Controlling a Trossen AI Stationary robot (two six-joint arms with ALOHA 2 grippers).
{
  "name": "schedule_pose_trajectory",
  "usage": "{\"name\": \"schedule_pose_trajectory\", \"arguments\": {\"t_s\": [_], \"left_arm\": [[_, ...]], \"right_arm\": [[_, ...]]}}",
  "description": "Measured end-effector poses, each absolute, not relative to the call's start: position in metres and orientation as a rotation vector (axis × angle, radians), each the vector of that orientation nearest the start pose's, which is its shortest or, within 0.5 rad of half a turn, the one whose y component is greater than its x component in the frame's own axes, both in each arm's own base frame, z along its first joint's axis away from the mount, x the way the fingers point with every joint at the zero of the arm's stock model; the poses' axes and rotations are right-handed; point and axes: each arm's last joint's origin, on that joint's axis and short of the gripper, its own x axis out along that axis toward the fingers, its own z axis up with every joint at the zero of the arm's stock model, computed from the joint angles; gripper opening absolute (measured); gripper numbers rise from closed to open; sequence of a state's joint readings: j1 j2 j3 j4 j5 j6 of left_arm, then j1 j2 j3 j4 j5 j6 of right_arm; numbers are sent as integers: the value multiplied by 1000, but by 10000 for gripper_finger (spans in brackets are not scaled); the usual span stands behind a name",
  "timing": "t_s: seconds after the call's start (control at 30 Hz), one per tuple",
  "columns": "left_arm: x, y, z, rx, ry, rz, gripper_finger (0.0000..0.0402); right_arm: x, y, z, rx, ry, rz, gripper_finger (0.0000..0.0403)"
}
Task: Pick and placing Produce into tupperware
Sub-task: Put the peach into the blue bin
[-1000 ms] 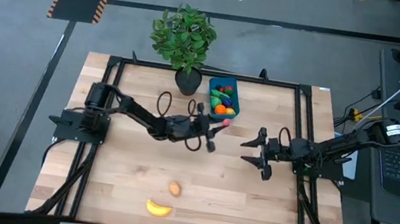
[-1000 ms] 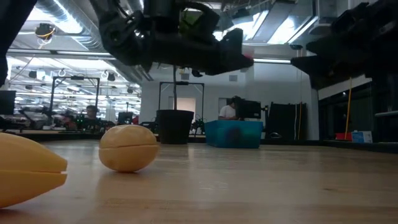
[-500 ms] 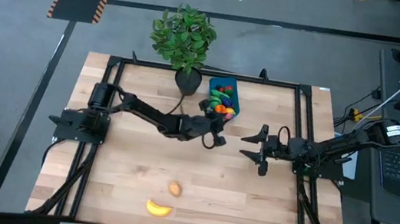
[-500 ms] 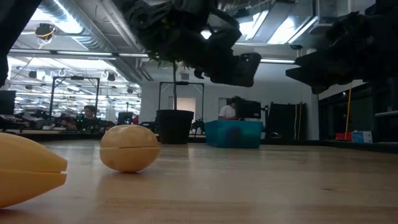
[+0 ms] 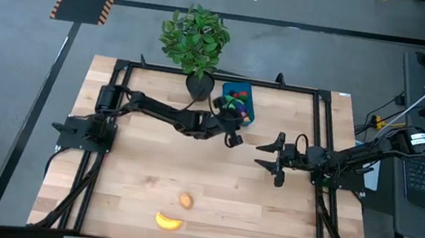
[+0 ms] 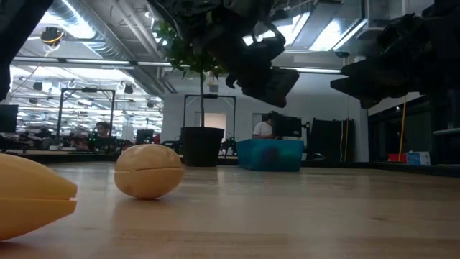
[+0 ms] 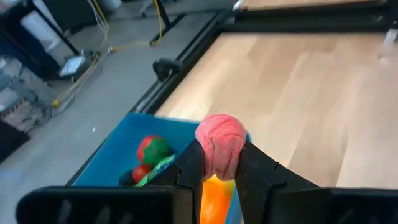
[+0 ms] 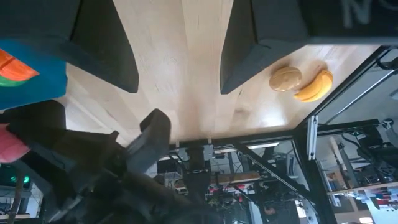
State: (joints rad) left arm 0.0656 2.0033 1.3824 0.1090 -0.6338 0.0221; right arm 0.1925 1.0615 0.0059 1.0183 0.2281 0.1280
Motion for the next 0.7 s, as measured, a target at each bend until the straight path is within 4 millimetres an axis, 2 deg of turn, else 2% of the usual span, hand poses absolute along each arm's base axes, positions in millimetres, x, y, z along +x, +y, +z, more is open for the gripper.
{"name": "schedule_pose_trajectory", "arguments": {"t_s": [0.23, 0.7], "left_arm": [[441, 59, 203, 100, 551, 599, 51], [435, 83, 200, 75, 592, 631, 47]], "right_arm": [[158, 24, 147, 119, 34, -38, 227], [158, 24, 147, 115, 34, -37, 227]]}}
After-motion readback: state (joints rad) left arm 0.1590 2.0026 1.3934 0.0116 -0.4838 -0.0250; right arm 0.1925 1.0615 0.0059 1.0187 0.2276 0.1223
